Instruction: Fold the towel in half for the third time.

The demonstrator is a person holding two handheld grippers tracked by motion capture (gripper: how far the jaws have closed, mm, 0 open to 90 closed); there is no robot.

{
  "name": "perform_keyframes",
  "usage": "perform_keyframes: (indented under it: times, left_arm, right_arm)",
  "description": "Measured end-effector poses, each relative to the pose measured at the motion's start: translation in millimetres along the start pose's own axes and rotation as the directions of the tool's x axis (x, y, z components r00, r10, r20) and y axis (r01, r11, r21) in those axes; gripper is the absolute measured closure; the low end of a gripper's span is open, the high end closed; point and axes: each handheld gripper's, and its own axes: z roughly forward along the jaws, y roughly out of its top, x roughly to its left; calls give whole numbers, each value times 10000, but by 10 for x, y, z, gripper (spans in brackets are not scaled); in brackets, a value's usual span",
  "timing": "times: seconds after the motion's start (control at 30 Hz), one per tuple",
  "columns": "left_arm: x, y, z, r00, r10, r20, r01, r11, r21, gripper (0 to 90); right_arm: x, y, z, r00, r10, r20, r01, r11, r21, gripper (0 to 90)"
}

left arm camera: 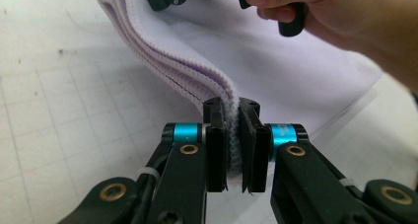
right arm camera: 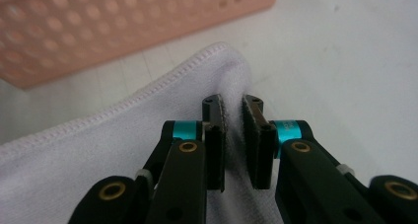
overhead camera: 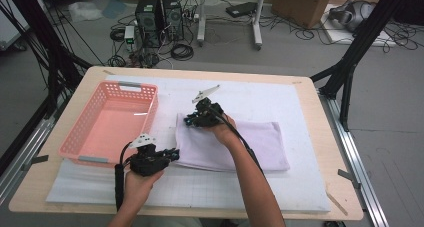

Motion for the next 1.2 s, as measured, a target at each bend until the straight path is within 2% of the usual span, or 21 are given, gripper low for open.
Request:
perform_keyframes:
  times: [0.13, 0.23, 0.4, 0.53, 0.77, 0.9, 1.1, 1.17, 1.2]
  left_arm:
    - [-100, 103, 8, 9990, 164, 405, -154, 9996, -257, 826]
    - [-224, 179, 81, 9964, 375, 762, -346, 9986, -397, 826]
    - [-421, 294, 309, 9887, 647, 1350, -634, 9979, -145, 825]
    - [-551, 372, 512, 9834, 901, 1575, -935, 9955, 145, 825]
    - [-729, 482, 813, 9770, 1120, 1814, -1244, 9905, 585, 824]
    - [-834, 528, 960, 9726, 1282, 1938, -1448, 9867, 740, 823]
    - [-968, 550, 1157, 9650, 1468, 2173, -1721, 9798, 1020, 824]
    - [-1006, 552, 1215, 9605, 1640, 2250, -1920, 9753, 1091, 823]
    - [-1006, 552, 1215, 9605, 1640, 2250, -1920, 9753, 1091, 824]
  right_arm:
    - [1, 18, -177, 10000, -26, 80, 31, 9982, -594, 809]
    - [-28, -15, -322, 9999, 75, 113, -63, 9953, -962, 808]
    - [-98, -109, -567, 9991, 181, 379, -135, 9928, -1188, 808]
    - [-176, -219, -748, 9969, 303, 724, -215, 9925, -1203, 807]
    - [-336, -406, -978, 9911, 606, 1189, -448, 9904, -1311, 806]
    - [-407, -516, -1070, 9863, 992, 1315, -798, 9861, -1455, 806]
    - [-467, -674, -1220, 9808, 1176, 1555, -937, 9838, -1526, 806]
    - [-485, -735, -1290, 9779, 1289, 1646, -1027, 9820, -1586, 806]
    - [-499, -768, -1318, 9764, 1315, 1713, -1038, 9814, -1614, 806]
